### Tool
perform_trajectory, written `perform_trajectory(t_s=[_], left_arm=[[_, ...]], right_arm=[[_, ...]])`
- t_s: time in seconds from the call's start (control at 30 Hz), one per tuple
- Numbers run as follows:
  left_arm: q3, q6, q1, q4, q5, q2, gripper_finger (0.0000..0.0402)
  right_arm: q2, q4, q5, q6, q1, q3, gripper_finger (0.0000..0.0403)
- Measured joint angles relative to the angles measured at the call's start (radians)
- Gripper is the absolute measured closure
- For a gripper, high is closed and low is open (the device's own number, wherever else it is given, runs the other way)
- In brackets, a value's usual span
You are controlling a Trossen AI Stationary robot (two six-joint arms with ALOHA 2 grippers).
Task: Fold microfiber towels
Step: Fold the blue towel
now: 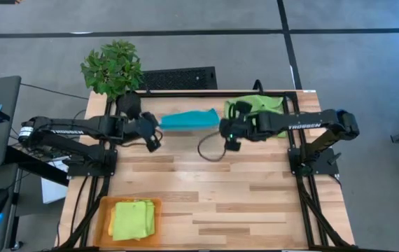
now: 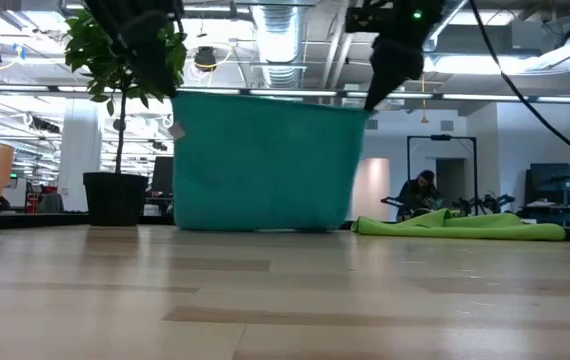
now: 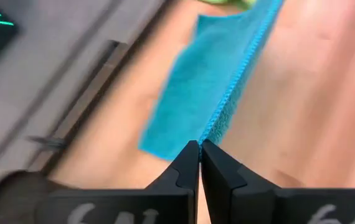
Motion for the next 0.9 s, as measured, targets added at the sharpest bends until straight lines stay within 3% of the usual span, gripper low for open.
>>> perform_trajectory(t_s=[0.13,0.33,0.67,0.9], left_arm=[[-0.008,-0.076,-0.075,-0.055,0.131,0.027,0.0401],[-0.007,-0.224,-0.18,-0.113,0.207,0.113,0.0401],[-0.007,-0.389,-0.302,-0.104,0.36,0.369,0.0401],[-0.007,-0.391,-0.336,-0.023,0.431,0.488,0.0401]], right_arm=[[0.0,0.002,-0.04,0.093,0.073,-0.05,0.0397],[-0.001,0.078,-0.132,0.181,0.163,-0.143,0.0397],[-0.001,0.328,-0.411,0.228,0.214,-0.316,0.0397],[-0.001,0.375,-0.422,0.239,0.212,-0.366,0.0397]])
